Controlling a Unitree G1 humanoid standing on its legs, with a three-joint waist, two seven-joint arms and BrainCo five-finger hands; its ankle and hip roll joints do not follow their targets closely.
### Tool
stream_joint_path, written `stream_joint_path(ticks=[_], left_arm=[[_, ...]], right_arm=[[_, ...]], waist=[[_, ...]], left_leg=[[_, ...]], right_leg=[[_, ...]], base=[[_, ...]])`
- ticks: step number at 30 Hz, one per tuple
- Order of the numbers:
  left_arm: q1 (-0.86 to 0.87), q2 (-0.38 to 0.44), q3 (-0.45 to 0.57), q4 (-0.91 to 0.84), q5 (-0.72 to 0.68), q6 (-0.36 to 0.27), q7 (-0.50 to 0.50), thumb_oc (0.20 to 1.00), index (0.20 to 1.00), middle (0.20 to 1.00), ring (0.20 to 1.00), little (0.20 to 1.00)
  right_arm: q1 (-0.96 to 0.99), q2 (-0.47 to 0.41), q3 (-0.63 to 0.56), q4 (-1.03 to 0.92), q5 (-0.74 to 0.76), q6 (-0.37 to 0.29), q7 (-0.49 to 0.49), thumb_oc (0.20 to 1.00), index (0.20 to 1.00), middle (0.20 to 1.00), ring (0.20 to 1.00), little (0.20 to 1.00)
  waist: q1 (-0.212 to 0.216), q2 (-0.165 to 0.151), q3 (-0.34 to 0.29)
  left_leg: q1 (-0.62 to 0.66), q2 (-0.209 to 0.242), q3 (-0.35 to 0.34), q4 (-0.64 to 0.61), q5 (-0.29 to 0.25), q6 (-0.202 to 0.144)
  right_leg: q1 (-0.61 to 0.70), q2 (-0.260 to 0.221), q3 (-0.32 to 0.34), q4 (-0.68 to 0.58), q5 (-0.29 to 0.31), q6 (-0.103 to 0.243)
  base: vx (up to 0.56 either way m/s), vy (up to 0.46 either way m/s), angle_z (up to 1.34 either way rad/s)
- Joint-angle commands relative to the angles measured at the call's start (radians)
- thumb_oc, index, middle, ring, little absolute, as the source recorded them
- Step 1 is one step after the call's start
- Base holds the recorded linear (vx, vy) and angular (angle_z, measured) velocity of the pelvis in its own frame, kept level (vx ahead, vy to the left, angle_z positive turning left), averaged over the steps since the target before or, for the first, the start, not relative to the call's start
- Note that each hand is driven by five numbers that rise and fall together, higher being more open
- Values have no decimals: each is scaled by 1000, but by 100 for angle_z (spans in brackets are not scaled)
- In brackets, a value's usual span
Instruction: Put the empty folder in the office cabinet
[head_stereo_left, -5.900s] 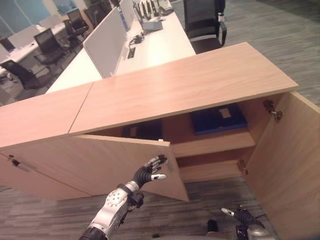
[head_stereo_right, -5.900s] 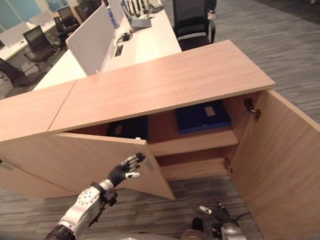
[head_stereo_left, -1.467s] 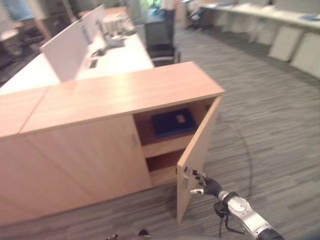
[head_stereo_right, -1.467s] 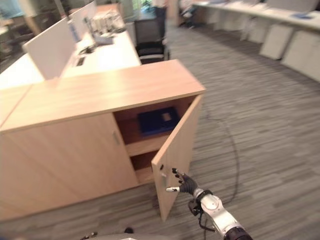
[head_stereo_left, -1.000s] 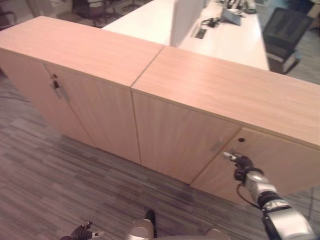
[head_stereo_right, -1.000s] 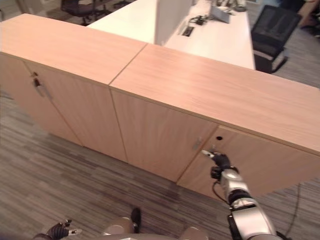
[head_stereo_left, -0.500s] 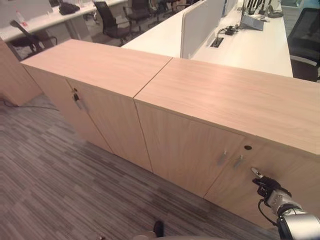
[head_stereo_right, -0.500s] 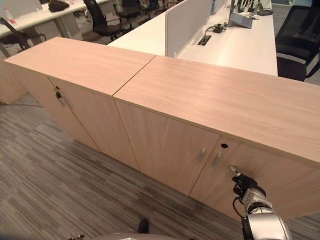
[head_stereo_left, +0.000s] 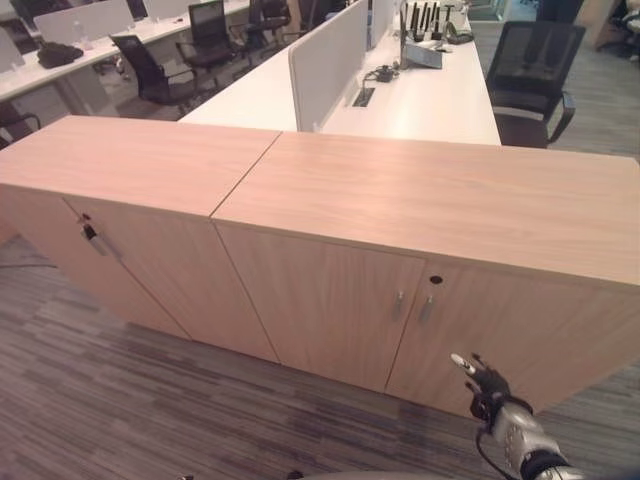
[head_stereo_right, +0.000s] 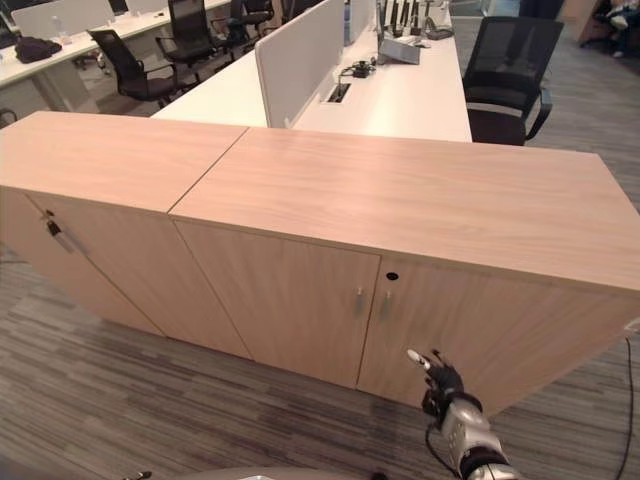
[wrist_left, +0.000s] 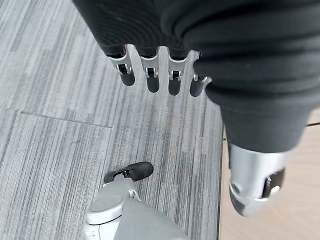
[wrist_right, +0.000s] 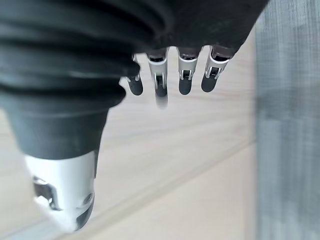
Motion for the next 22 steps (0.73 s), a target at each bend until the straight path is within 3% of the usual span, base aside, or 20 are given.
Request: stream_joint_path(ticks=[1,8,9,13,17,18,19,20,22], left_arm=[[-57,46,25,52,42,-33,-13,1000,1000,1000,1000,1000],[-55,79,24,42,57,-41,-30,1000,1000,1000,1000,1000],[-65,98,13,36,72,-44,-38,1000,1000,1000,1000,1000],[-71,96,-3,23,73,-46,-42,1000,1000,1000,1000,1000],[-90,84,-31,10,74,-45,-32,1000,1000,1000,1000,1000],[-90,84,-31,10,74,-45,-32,1000,1000,1000,1000,1000],[-97,78,-44,0,78,-45,-27,1000,1000,1000,1000,1000],[-93,75,-51,-1,83,-43,-25,1000,1000,1000,1000,1000],[-85,70,-33,4,65,-39,-33,1000,1000,1000,1000,1000]], right_arm=[[-68,21,3,17,-110,-8,39,1000,1000,1000,1000,1000],[-19,24,-7,3,-138,6,59,1000,1000,1000,1000,1000],[-17,21,-20,-11,-137,9,60,1000,1000,1000,1000,1000],[-37,23,-39,-27,-113,5,52,1000,1000,1000,1000,1000],[-56,43,-48,-47,-66,-2,49,1000,1000,1000,1000,1000],[-56,43,-48,-47,-66,-2,49,1000,1000,1000,1000,1000],[-60,48,-32,-63,-54,-8,51,1000,1000,1000,1000,1000],[-50,49,-24,-70,-61,-9,51,1000,1000,1000,1000,1000],[-35,47,-21,-67,-68,-13,50,1000,1000,1000,1000,1000]], waist=[[-4,-17,28],[-35,-24,33],[-53,-29,40],[-65,-38,54],[-77,-37,90],[-76,-37,89],[-72,-31,91],[-66,-36,80],[-50,-48,54]], left_leg=[[50,60,-6,10,-57,-48],[58,23,19,8,-78,-25],[52,-4,16,6,-87,-13],[44,-27,24,6,-95,4],[23,-30,35,6,-81,20],[23,-30,36,6,-81,20],[4,-32,43,6,-71,31],[-1,-40,46,6,-73,32],[2,-48,48,6,-69,28]], right_leg=[[32,-63,-22,14,-33,92],[6,-101,6,26,0,113],[-6,-132,13,34,21,131],[-41,-153,27,62,41,141],[-120,-134,105,181,37,148],[-121,-134,105,182,37,148],[-117,-104,108,208,-18,140],[-92,-106,86,189,-36,130],[-39,-102,50,110,-28,110]], base=[[-38,90,-25],[-58,127,-30],[-95,195,-1],[-83,123,1],[-112,62,-9],[-157,76,-18],[-104,49,-29],[-90,20,-18],[89,-82,-10]])
